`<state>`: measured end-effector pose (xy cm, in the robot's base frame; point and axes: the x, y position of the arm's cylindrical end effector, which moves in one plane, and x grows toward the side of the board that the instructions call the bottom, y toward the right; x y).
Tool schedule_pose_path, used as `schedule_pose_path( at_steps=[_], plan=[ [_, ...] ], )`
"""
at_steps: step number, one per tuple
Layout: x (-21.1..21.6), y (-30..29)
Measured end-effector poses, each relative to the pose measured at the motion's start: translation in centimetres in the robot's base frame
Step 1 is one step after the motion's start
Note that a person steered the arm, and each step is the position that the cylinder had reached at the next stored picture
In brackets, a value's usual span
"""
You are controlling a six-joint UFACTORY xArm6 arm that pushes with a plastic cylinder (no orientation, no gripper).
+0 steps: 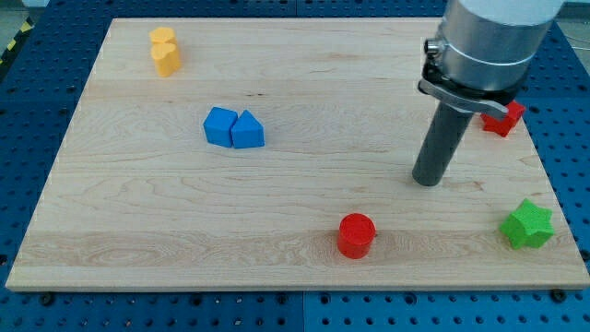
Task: Move your arm to the right of the board
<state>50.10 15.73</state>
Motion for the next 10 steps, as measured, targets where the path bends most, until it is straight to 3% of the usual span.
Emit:
schedule_pose_path(
  at_steps=[2, 7, 10],
  plan=[
    [0.0, 3.7],
    [0.0, 6.2],
    [0.1, 11.6]
  ],
)
